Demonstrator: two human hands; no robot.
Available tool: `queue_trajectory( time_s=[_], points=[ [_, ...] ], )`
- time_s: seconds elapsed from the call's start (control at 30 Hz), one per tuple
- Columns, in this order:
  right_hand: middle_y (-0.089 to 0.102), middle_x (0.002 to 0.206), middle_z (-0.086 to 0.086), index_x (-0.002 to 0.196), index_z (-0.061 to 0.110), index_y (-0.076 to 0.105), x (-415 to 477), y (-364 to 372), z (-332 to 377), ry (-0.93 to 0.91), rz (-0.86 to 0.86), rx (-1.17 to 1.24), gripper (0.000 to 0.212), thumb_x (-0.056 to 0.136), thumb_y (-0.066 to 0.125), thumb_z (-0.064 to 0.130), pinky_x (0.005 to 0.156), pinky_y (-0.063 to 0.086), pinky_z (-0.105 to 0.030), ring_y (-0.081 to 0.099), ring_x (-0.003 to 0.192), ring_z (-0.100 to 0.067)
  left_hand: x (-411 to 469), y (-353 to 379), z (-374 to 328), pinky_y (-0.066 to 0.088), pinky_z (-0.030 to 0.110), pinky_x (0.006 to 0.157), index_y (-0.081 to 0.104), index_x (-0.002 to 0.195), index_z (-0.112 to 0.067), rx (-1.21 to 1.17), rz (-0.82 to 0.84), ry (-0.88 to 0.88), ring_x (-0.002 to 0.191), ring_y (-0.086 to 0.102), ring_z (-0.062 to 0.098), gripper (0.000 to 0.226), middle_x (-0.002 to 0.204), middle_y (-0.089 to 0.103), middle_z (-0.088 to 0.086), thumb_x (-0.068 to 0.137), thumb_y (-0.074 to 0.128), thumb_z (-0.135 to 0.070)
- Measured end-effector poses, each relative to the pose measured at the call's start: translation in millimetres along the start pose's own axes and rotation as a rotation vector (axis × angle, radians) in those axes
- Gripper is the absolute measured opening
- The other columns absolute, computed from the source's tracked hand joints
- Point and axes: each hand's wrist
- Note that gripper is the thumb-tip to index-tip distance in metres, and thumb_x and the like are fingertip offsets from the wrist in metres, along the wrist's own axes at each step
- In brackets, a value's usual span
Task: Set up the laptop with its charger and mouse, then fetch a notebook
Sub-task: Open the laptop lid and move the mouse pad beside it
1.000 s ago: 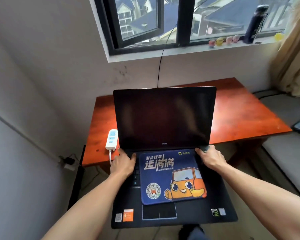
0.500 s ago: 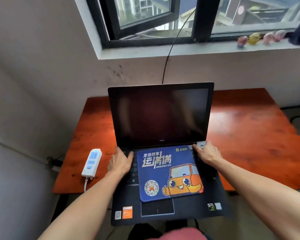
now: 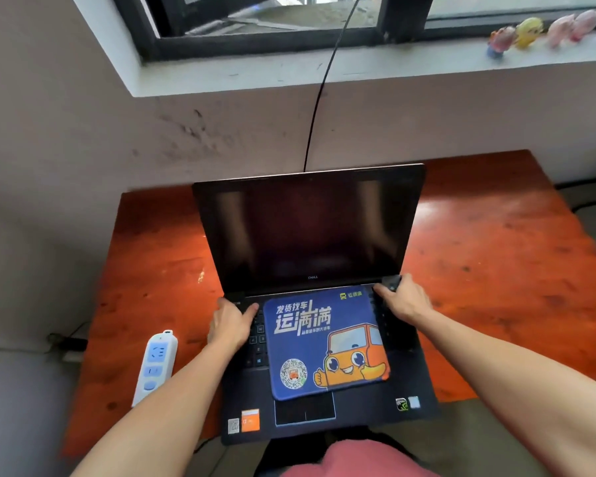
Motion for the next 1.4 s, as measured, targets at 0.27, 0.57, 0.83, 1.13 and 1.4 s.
queue_trajectory(
  time_s=[0.27, 0.57, 0.83, 1.13, 1.4],
  points=[
    [0.061, 0.123, -0.022, 0.122, 0.007, 0.048, 17, 9, 19, 0.104, -0.002, -0.005, 0.061, 0.085, 0.061, 0.055, 0.084, 0.047, -0.040, 0.057, 0.113, -0.042, 33, 6, -13, 0.041, 0.047, 0.096, 0.035, 0.132, 0.005, 0.040, 0.006, -0.026, 0.120, 0.047, 0.047, 0.072, 0.132, 0.042, 0.025, 0.087, 0.062, -0.044],
    [0.050, 0.132, -0.022, 0.133, 0.007, 0.043, 27, 4, 34, 0.156, 0.005, -0.155, 0.072, 0.086, 0.056, 0.060, 0.093, 0.045, -0.042, 0.052, 0.119, -0.043, 44, 15, -25, 0.037, 0.047, 0.100, 0.040, 0.130, 0.003, 0.082, -0.041, -0.116, 0.125, 0.038, 0.042, 0.072, 0.136, 0.039, 0.023, 0.084, 0.065, -0.046],
    [0.050, 0.132, -0.025, 0.130, 0.004, 0.044, 29, 3, 34, 0.127, -0.013, -0.175, 0.071, 0.086, 0.059, 0.057, 0.094, 0.044, -0.042, 0.051, 0.119, -0.042, 44, 20, -43, 0.041, 0.049, 0.096, 0.047, 0.127, 0.000, 0.014, -0.090, -0.203, 0.124, 0.038, 0.040, 0.063, 0.134, 0.037, 0.020, 0.081, 0.071, -0.035],
    [0.059, 0.122, -0.021, 0.117, 0.005, 0.055, 32, -2, 10, 0.079, -0.008, -0.106, 0.060, 0.085, 0.061, 0.054, 0.086, 0.046, -0.041, 0.057, 0.112, -0.041, 38, 15, -25, 0.045, 0.042, 0.095, 0.054, 0.116, -0.002, -0.187, -0.154, -0.181, 0.116, 0.052, 0.039, 0.051, 0.122, 0.057, 0.020, 0.078, 0.072, -0.031],
    [0.065, 0.117, -0.018, 0.114, 0.006, 0.061, 41, -5, 11, 0.162, 0.021, 0.148, 0.055, 0.083, 0.064, 0.051, 0.083, 0.047, -0.038, 0.060, 0.107, -0.038, 41, 9, -36, 0.051, 0.040, 0.089, 0.057, 0.111, -0.010, -0.479, -0.121, -0.198, 0.099, 0.061, 0.033, 0.040, 0.107, 0.065, 0.011, 0.076, 0.070, -0.023]
  ],
)
Point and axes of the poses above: each hand's wrist, its own x-axis towards the middle knuckle, its own y-axis out of the palm, z = x × y
